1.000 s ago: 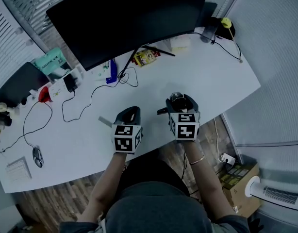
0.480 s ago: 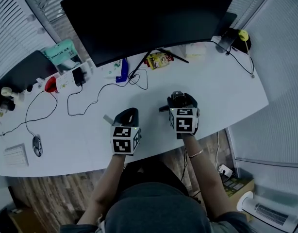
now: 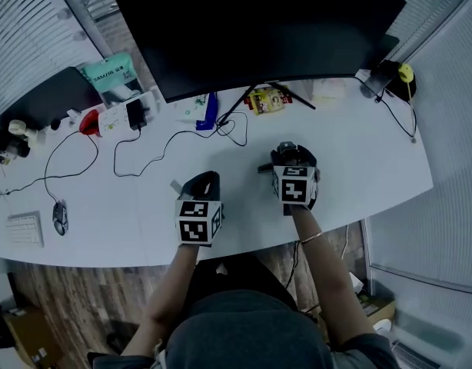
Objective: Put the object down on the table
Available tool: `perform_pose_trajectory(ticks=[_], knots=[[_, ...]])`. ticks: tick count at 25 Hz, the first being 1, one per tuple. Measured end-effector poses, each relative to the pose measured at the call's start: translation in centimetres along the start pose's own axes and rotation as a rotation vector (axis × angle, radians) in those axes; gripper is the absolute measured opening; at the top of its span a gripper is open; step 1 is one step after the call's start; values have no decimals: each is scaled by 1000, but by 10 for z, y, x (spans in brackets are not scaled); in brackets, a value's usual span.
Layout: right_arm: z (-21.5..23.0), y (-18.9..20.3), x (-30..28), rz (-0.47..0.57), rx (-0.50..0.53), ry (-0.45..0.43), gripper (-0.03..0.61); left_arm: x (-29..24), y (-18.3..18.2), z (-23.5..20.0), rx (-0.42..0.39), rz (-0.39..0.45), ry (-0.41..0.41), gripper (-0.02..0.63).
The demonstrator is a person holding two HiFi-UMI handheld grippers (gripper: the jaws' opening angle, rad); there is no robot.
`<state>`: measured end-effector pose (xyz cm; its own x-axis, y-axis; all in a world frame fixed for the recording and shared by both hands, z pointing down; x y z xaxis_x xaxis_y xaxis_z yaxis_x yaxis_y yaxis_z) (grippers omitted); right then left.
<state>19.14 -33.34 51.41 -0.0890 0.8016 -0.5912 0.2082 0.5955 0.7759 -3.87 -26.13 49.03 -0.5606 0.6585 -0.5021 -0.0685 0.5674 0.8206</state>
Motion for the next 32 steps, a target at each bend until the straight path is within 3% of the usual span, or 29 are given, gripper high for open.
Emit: perform_pose_trajectory(ticks=[32], knots=[[-7, 11, -39, -64, -23, -51, 302, -8, -4, -12, 14, -18, -29, 31]])
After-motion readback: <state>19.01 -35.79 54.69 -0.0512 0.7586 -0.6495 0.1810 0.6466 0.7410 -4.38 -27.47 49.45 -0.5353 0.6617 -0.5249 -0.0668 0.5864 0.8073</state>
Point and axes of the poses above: the fingertips, and each gripper's own axes: x backward along the fingers, z to its right, y out of its underside, the point moved 6 cm from there along x, backward along the fingers, and after that the axes turned 11 degrees about y, right-handed, at the moved point
